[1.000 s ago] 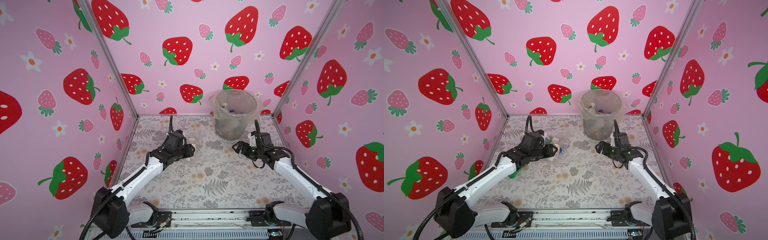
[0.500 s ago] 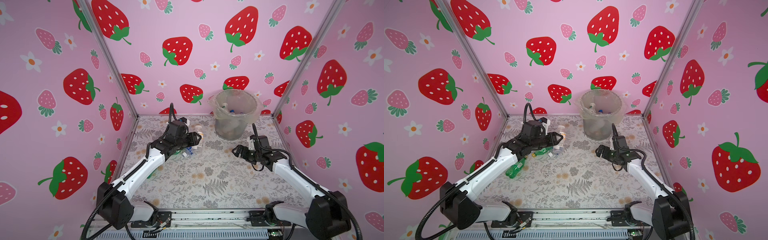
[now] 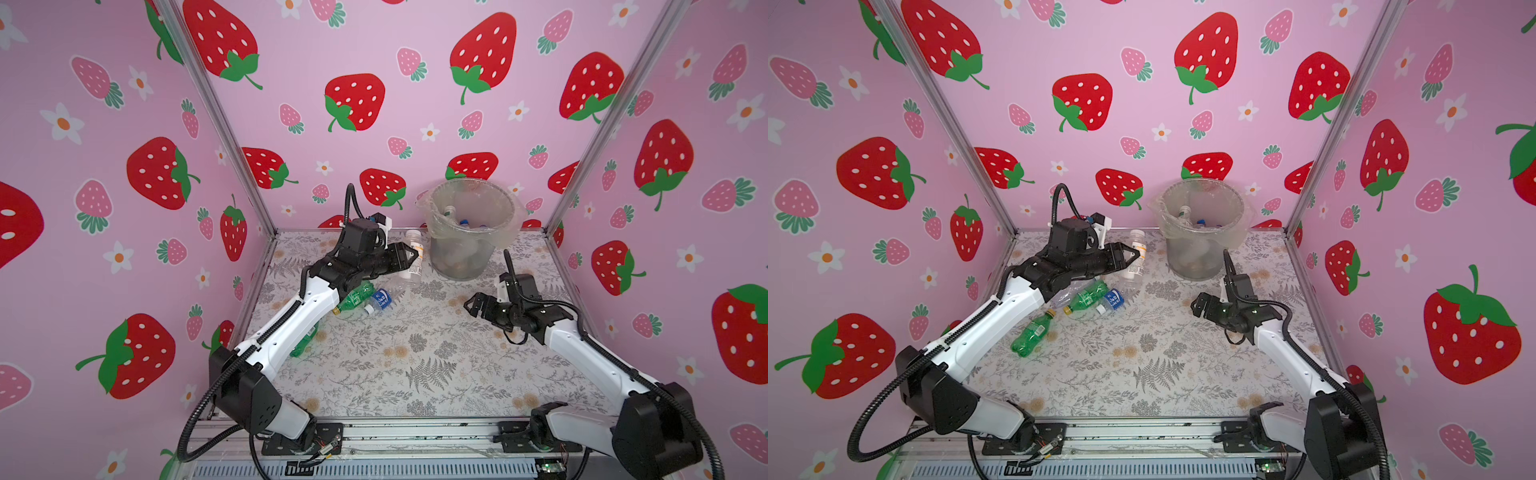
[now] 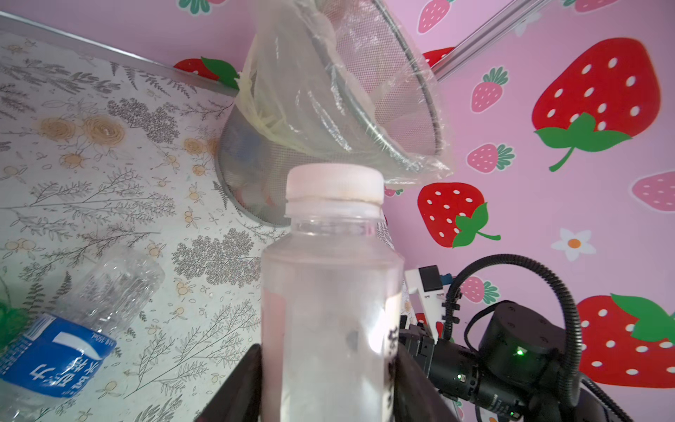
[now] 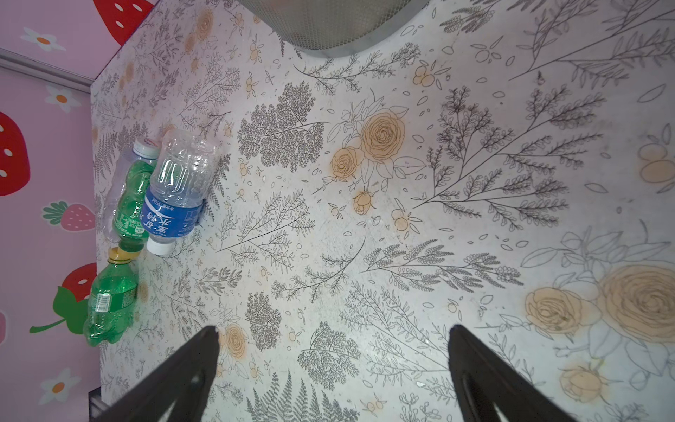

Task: Throw the plastic bottles in the bin
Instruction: 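Lift the pink-capped bottle and carry it over the bin with the left gripper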

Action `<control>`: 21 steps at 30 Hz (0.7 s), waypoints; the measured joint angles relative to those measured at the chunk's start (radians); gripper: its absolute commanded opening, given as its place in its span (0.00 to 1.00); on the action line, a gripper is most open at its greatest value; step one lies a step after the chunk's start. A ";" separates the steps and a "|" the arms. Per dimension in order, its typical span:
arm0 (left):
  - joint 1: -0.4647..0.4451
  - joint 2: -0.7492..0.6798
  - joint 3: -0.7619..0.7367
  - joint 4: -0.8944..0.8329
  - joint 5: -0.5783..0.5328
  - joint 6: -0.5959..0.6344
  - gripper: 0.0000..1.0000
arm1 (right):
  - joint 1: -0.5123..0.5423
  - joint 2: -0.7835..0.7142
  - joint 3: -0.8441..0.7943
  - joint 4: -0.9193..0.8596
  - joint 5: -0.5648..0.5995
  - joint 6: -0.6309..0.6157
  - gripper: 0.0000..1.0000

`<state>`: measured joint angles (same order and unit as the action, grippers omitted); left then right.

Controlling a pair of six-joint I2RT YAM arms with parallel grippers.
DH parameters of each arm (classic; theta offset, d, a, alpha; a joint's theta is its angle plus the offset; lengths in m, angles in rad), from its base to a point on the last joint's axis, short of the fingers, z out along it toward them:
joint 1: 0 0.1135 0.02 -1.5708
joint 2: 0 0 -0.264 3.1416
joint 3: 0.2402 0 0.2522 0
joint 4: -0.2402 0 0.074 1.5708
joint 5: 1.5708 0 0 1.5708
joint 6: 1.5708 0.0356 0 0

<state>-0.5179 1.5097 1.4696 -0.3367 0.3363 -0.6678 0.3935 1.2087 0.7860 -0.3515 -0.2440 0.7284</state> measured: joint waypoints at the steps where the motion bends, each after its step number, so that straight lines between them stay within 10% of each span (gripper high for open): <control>1: -0.001 0.010 0.019 0.002 0.006 -0.005 0.54 | 0.001 0.000 0.000 0.000 0.000 0.000 0.99; 21: -0.035 0.238 0.296 0.087 0.067 -0.089 0.53 | 0.004 -0.025 -0.013 0.013 0.000 0.001 0.99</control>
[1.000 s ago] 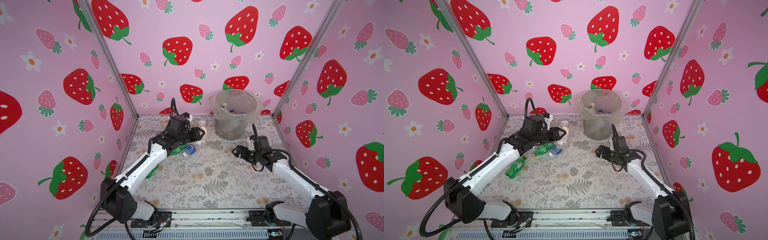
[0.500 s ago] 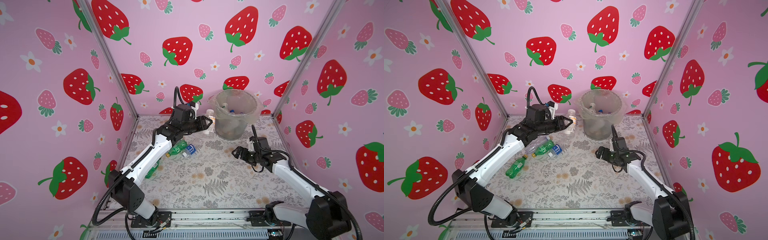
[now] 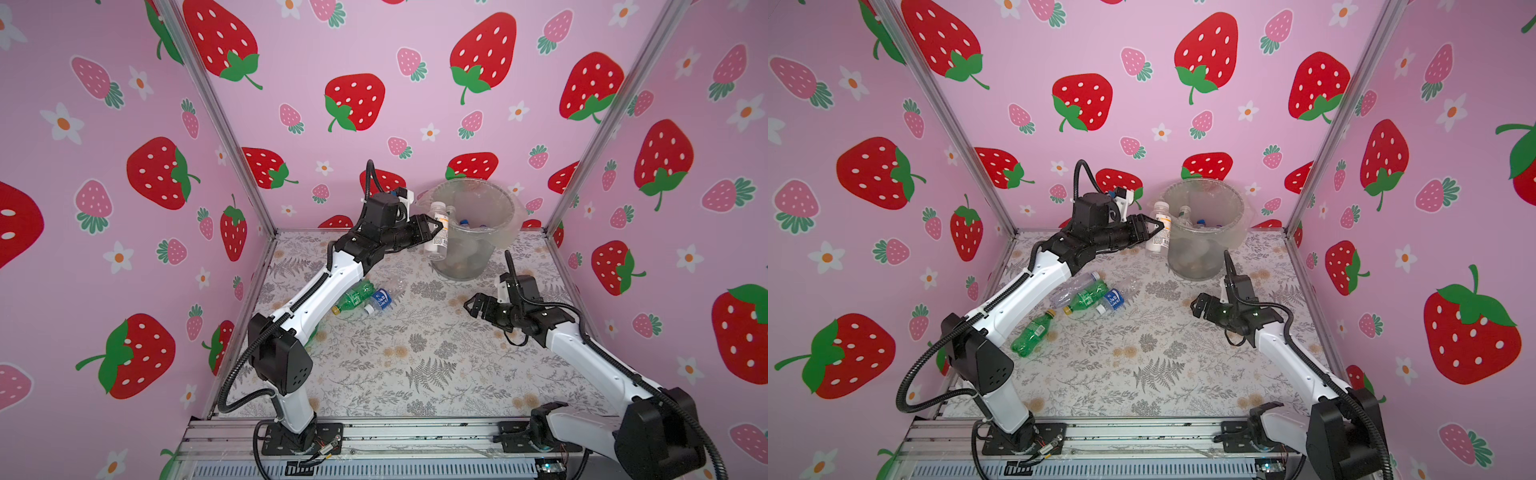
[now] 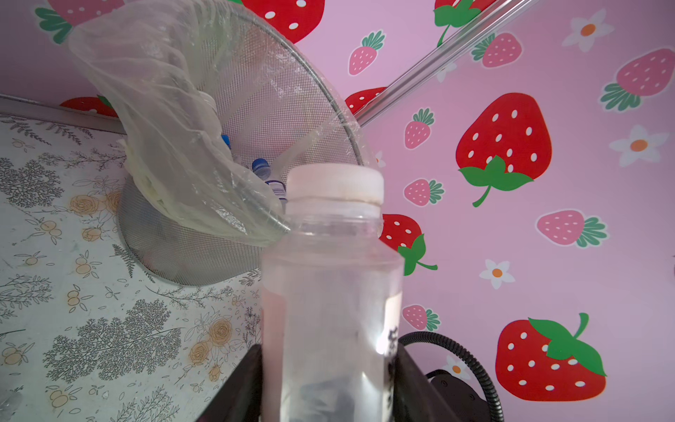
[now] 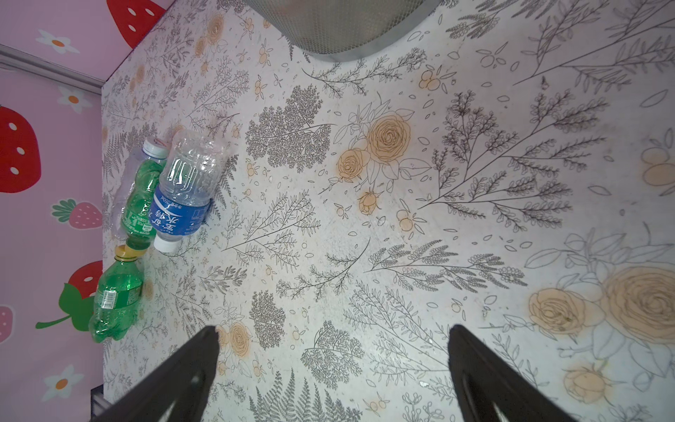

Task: Throw the plastic bottles in the bin
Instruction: 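Lift the pink-capped bottle and carry it over the bin with the left gripper, then open the left gripper over the bin to drop the bottle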

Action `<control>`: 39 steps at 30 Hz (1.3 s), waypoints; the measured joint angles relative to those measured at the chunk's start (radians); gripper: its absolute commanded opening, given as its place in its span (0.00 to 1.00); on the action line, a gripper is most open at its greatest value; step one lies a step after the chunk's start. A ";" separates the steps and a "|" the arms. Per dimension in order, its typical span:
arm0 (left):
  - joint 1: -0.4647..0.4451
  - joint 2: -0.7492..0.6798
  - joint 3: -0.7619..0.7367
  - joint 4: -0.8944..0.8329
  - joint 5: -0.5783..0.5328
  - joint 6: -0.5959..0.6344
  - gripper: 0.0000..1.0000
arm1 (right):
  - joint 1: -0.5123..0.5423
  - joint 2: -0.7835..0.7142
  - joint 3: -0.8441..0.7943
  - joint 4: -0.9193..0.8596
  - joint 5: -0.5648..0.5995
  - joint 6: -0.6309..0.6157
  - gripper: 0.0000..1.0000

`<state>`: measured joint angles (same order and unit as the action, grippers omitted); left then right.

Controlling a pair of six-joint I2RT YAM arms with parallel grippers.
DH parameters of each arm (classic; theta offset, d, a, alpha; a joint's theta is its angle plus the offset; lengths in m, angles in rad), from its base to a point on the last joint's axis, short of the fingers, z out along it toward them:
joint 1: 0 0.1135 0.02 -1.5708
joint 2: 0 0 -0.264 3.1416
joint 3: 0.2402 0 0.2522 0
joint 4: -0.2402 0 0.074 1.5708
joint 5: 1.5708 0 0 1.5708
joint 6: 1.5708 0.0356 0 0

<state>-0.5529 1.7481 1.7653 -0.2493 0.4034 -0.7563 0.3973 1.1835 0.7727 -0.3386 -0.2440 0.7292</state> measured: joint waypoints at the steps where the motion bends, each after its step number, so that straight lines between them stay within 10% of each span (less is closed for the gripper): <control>1: -0.001 -0.024 -0.032 0.006 -0.003 0.006 0.54 | 0.000 0.000 -0.001 0.001 0.000 0.000 0.99; 12: -0.047 -0.422 -0.479 0.012 -0.150 0.079 0.55 | 0.000 0.000 -0.067 0.045 0.006 0.006 0.99; 22: -0.046 -0.396 -0.415 -0.010 -0.182 0.080 0.55 | 0.000 0.005 -0.067 0.054 0.012 0.006 0.99; 34: -0.050 0.184 0.418 -0.078 -0.126 0.061 0.61 | 0.000 0.053 -0.065 0.065 0.010 0.003 0.99; 39: -0.041 0.631 1.011 -0.050 -0.069 -0.082 0.99 | 0.000 0.063 -0.049 0.067 0.002 0.002 0.99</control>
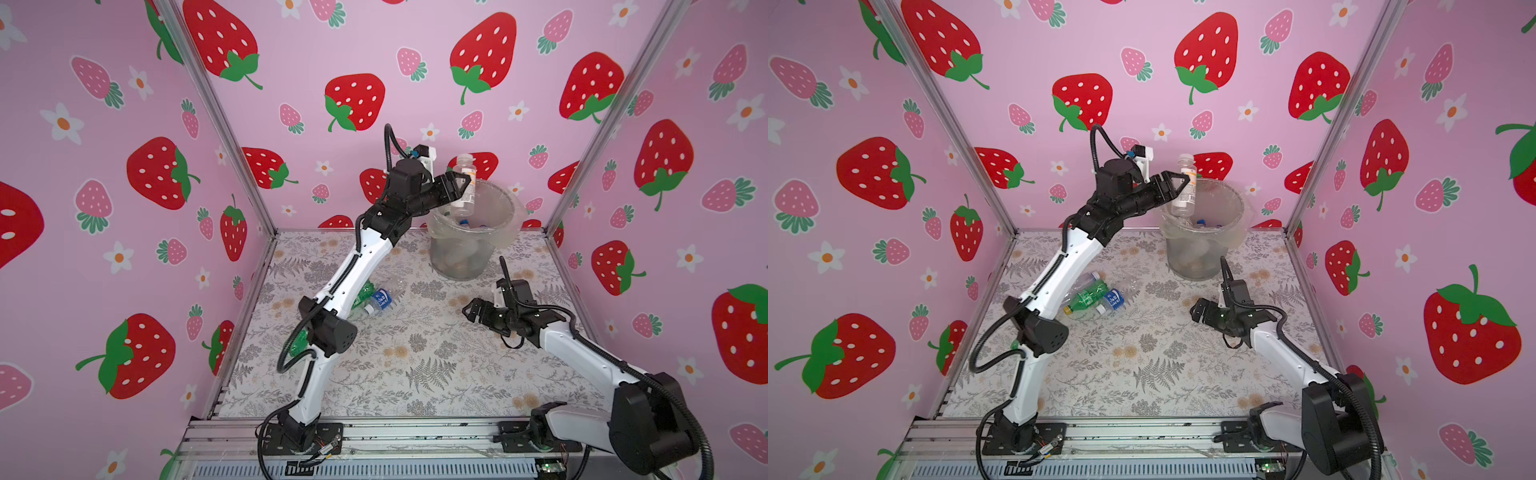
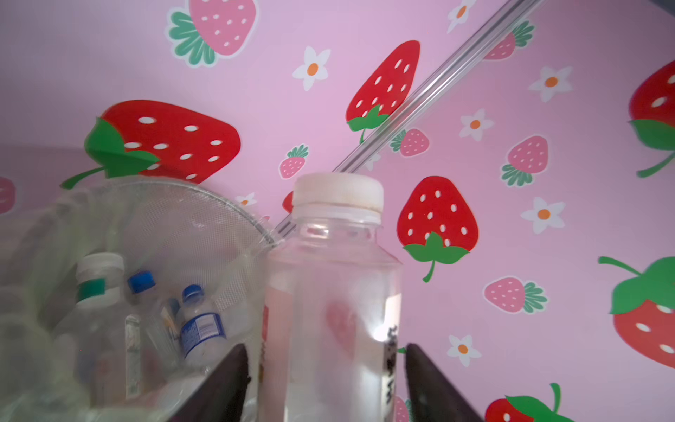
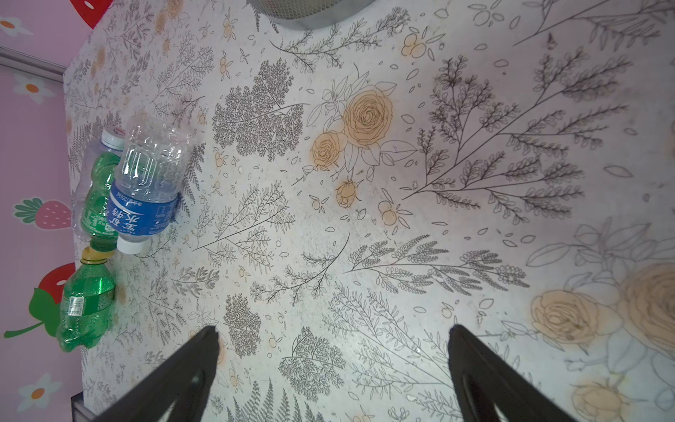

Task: Throw the plastic bottles in the bin
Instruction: 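Open the left gripper over the bin to drop the bottle, then draw the left gripper back from the bin while the right gripper moves toward the bottles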

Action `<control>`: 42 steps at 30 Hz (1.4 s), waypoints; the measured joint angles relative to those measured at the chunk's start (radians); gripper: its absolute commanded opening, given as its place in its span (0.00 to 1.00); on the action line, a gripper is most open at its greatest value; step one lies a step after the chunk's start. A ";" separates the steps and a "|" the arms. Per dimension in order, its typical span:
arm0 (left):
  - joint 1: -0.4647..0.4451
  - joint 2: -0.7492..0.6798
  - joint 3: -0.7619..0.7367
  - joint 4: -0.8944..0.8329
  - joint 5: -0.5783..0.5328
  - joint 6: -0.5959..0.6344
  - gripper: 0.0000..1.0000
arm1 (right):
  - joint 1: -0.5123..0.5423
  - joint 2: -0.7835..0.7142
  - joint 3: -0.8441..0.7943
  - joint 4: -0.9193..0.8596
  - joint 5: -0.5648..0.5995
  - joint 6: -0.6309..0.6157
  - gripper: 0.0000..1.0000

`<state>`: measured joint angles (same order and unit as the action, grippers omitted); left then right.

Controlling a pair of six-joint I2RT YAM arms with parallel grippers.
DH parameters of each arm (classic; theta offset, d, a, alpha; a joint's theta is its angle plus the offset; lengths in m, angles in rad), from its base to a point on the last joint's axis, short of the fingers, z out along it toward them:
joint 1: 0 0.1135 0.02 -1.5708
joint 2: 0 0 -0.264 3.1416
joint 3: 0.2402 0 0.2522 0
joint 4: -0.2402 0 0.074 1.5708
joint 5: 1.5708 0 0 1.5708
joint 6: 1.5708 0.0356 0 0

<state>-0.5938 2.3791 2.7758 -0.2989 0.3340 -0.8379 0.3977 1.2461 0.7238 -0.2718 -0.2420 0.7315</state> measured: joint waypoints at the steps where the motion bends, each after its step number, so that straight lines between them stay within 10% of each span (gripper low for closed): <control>1: 0.002 0.055 0.034 0.026 0.006 -0.041 0.99 | 0.000 0.000 0.006 -0.001 -0.002 0.000 0.99; 5: 0.006 0.123 -0.031 0.074 -0.015 -0.090 0.99 | 0.002 -0.013 0.027 -0.016 0.000 -0.005 0.99; 20: -0.017 -0.325 -0.266 0.165 -0.011 -0.021 0.99 | 0.003 -0.100 0.038 -0.071 0.014 -0.003 0.99; 42: 0.068 -0.899 -1.052 0.040 -0.090 0.130 0.99 | 0.073 -0.191 0.038 -0.110 0.070 0.150 0.99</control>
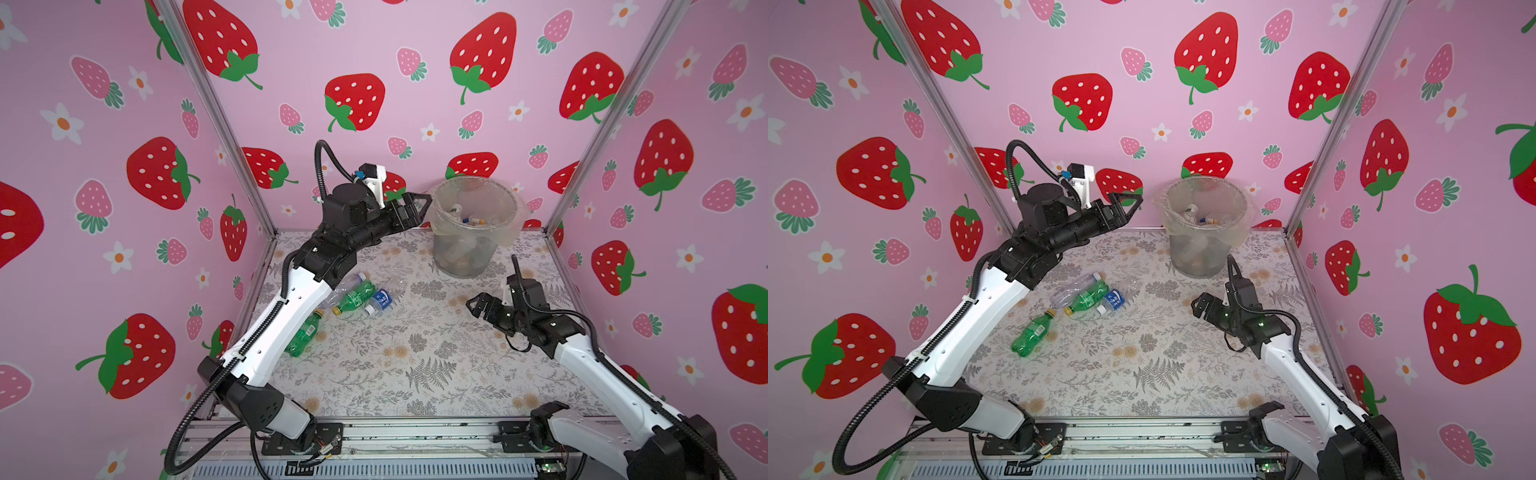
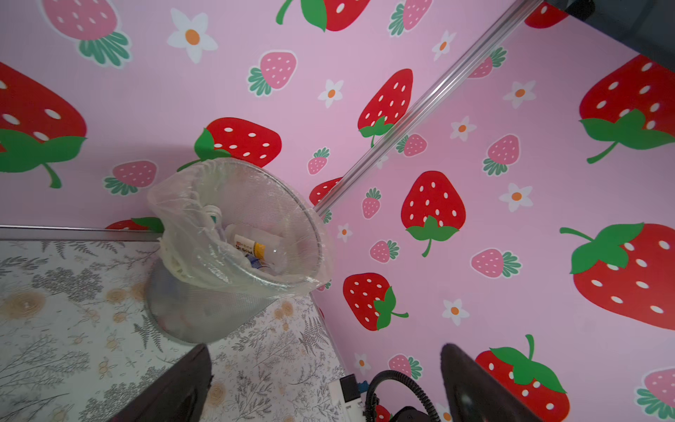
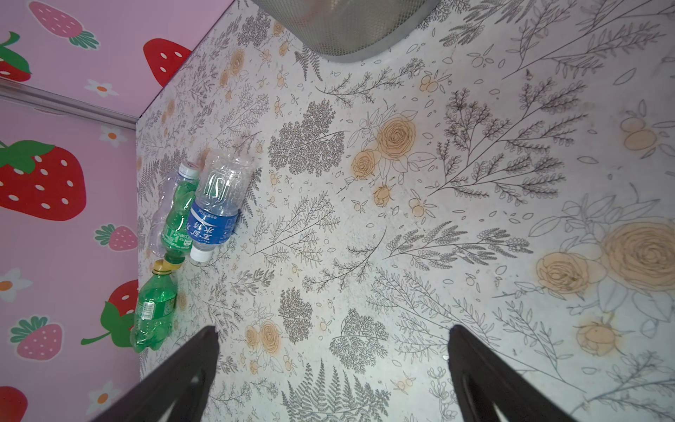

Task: Throw the plastic bottles in the bin
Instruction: 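Draw the left gripper back from the bin while the right gripper moves toward the bottles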

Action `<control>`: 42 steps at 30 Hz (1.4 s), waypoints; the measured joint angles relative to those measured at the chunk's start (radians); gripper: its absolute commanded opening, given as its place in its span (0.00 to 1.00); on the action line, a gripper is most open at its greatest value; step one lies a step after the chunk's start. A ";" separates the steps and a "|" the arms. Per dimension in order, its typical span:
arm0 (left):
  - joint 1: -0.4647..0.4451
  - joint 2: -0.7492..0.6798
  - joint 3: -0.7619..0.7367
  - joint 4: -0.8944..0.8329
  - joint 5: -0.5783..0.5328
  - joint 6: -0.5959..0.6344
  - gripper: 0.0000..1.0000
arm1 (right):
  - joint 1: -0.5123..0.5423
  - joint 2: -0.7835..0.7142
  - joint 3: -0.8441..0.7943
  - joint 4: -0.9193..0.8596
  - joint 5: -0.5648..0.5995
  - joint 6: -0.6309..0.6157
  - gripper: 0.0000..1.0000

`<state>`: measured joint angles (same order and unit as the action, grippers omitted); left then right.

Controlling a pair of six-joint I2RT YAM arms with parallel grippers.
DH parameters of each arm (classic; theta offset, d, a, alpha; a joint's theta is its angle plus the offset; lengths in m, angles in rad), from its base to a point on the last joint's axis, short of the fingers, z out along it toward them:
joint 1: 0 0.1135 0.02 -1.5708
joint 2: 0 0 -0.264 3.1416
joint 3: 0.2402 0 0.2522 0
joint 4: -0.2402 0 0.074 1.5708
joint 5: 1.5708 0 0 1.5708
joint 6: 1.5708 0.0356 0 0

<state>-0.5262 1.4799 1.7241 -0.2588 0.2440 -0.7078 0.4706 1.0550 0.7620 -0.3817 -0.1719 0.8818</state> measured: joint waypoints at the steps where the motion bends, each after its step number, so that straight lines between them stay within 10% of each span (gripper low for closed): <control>1: 0.014 -0.020 -0.027 -0.006 -0.001 0.000 0.99 | 0.013 0.002 0.000 0.001 0.004 0.009 0.99; 42: 0.563 -0.362 -0.493 -0.412 0.183 0.158 0.99 | 0.305 0.301 0.146 0.140 0.252 0.278 1.00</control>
<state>0.0372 1.1183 1.2308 -0.6704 0.4274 -0.5495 0.7753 1.3560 0.9085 -0.2413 0.0799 1.1603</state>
